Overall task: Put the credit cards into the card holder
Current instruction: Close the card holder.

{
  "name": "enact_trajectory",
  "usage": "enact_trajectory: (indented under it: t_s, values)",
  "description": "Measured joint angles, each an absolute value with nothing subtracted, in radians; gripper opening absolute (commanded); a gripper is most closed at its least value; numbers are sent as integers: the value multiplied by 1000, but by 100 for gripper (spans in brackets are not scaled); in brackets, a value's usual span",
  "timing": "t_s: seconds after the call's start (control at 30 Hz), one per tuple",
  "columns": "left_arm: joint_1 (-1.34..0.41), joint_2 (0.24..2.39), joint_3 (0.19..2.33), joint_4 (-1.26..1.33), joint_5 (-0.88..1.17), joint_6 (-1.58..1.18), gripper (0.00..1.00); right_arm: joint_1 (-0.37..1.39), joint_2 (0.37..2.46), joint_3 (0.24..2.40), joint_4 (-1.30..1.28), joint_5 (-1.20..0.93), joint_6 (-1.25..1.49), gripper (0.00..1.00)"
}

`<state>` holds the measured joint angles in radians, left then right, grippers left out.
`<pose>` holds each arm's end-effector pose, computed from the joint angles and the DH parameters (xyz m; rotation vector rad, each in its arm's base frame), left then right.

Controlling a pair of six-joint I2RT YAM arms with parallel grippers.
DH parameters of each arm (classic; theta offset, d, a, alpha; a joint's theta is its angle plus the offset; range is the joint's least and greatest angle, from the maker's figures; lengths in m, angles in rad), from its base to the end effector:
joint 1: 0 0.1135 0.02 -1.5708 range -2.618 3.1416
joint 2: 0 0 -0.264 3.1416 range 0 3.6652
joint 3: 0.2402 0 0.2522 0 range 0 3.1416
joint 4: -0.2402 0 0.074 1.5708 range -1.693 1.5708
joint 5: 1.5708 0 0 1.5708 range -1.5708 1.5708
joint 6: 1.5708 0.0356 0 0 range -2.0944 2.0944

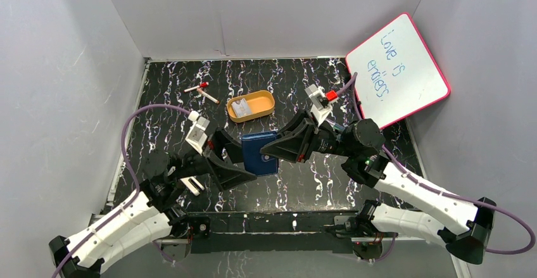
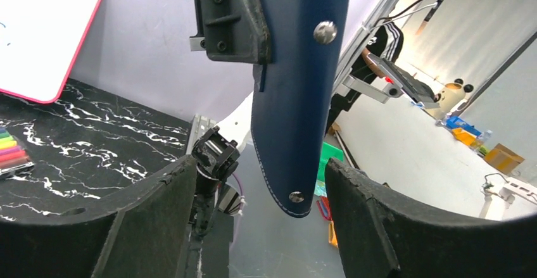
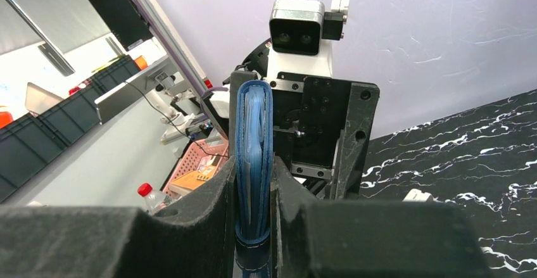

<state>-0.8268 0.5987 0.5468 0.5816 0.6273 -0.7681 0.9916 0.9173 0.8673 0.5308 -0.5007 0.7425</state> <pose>0.0783 -0.1160 0.3614 0.6907 1.1413 -1.7123 0.0954 0.1771 0.4195 -0.6776 1.1734 1.7767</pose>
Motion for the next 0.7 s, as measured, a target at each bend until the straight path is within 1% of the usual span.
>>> enact_trajectory:
  t_s: [0.03, 0.07, 0.1, 0.17, 0.23, 0.27, 0.33, 0.37, 0.43, 0.47, 0.5, 0.53, 0.6, 0.7]
  values:
    - [-827, 602, 547, 595, 631, -774, 66, 992, 918, 867, 531, -501, 744, 6]
    - [-827, 605, 547, 604, 633, -780, 58, 992, 920, 867, 531, -501, 745, 6]
    - [-827, 607, 547, 613, 636, -786, 48, 992, 921, 867, 531, -501, 746, 6]
    - [-827, 612, 547, 630, 642, -798, 25, 992, 924, 867, 531, -501, 747, 6]
    - [-827, 620, 548, 643, 652, -804, 7, 992, 925, 867, 530, -501, 744, 5]
    - [-827, 622, 548, 649, 655, -805, 0, 990, 925, 867, 527, -501, 746, 5]
    - [-827, 623, 549, 647, 656, -797, 0, 989, 925, 867, 526, -500, 745, 9]
    - [-827, 622, 549, 645, 655, -795, 0, 989, 925, 867, 526, -499, 745, 16]
    - [-827, 619, 550, 626, 646, -787, 0, 989, 925, 867, 520, -498, 744, 42]
    - [-827, 617, 552, 610, 639, -780, 0, 988, 925, 867, 515, -496, 744, 54]
    - [-827, 612, 561, 573, 620, -769, 0, 988, 925, 867, 509, -493, 749, 62]
    - [-828, 610, 576, 521, 593, -757, 0, 988, 925, 867, 501, -491, 748, 68]
    - [-828, 609, 607, 412, 534, -731, 0, 990, 923, 867, 482, -477, 746, 75]
    - [-829, 596, 620, 313, 480, -709, 0, 989, 918, 867, 420, -451, 729, 78]
